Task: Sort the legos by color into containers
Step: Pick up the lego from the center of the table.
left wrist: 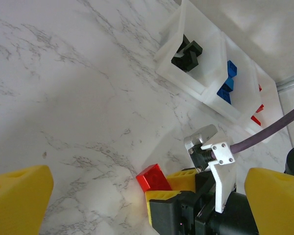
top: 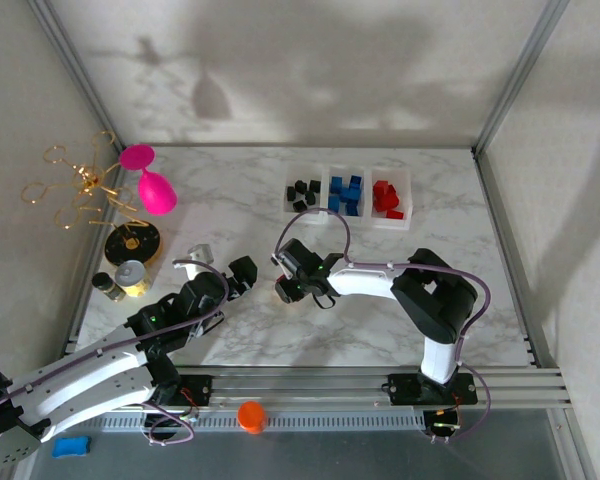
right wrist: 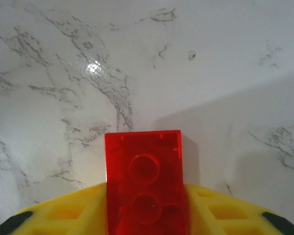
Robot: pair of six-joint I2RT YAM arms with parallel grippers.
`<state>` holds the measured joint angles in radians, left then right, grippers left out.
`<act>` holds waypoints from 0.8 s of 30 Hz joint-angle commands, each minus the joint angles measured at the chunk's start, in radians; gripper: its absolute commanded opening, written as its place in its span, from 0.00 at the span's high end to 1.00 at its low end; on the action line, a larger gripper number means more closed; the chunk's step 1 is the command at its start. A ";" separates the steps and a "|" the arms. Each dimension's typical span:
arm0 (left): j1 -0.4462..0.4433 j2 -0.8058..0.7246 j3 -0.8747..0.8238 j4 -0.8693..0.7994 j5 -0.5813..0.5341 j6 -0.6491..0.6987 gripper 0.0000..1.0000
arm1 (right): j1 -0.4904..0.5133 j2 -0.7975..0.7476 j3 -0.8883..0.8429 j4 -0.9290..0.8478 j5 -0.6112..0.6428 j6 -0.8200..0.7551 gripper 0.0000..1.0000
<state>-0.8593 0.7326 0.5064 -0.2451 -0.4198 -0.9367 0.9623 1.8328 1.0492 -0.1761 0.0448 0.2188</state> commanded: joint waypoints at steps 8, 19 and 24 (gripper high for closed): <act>0.013 0.023 0.023 0.012 0.002 0.011 0.00 | -0.021 -0.056 0.030 -0.038 -0.023 0.048 0.72; 0.014 0.137 0.092 0.092 0.036 0.066 0.00 | -0.262 -0.195 0.070 -0.133 0.052 0.121 0.74; 0.016 0.200 0.129 0.132 0.051 0.086 0.00 | -0.444 -0.200 0.116 -0.144 0.088 0.151 0.74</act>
<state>-0.8536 0.9104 0.5922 -0.1535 -0.3817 -0.8818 0.5724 1.6512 1.1294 -0.2810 0.0864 0.3336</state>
